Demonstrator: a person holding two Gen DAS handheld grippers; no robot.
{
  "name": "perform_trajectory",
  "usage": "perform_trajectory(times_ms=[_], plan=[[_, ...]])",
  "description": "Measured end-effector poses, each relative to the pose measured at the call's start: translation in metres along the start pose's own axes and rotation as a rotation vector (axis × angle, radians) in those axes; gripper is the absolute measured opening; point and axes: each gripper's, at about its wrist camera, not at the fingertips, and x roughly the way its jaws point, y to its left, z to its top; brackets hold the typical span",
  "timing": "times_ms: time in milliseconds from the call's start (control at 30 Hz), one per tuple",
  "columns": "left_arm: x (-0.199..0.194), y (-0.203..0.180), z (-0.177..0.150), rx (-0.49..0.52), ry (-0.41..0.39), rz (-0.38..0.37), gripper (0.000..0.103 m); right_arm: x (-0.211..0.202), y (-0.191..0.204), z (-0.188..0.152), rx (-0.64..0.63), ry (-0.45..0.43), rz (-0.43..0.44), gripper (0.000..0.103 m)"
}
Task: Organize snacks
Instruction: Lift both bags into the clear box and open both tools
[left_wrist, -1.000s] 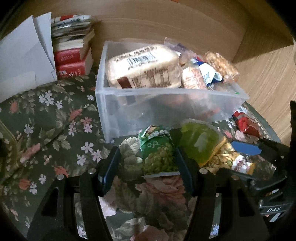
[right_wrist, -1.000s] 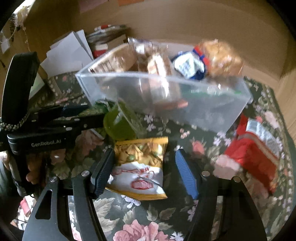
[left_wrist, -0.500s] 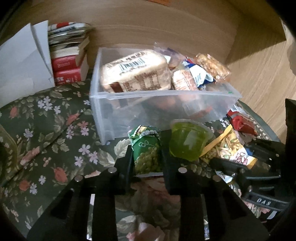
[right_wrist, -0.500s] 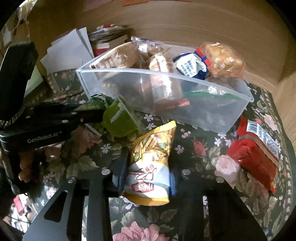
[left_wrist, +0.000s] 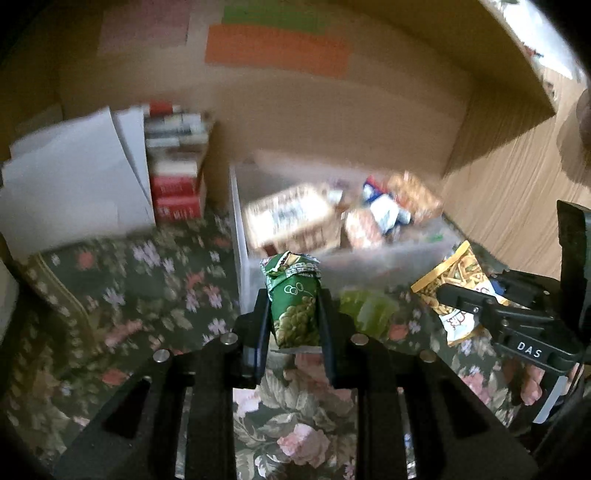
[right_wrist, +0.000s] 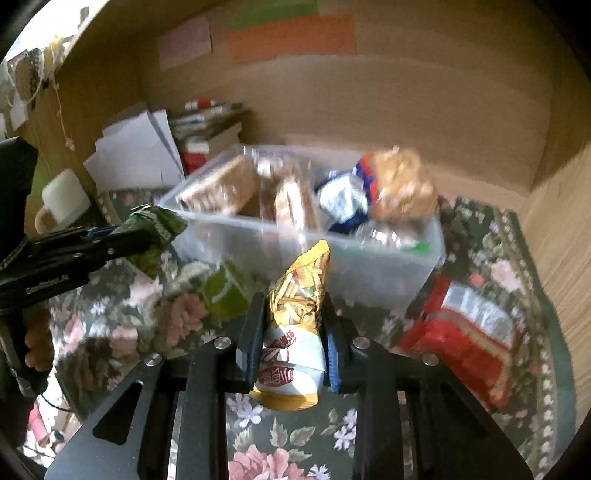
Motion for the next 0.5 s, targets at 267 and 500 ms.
perform_trajectory(times_ms=[267, 500], plan=[[-0.016, -0.007, 0.032, 0.017, -0.092, 0.020, 0.024, -0.014, -0.002, 0.033, -0.013, -0.089, -0.011, 0.025], [-0.007, -0.004, 0.058, 0.014, -0.125, 0.028, 0.024, -0.007, -0.005, 0.061, -0.017, -0.120, -0.013, 0.025]])
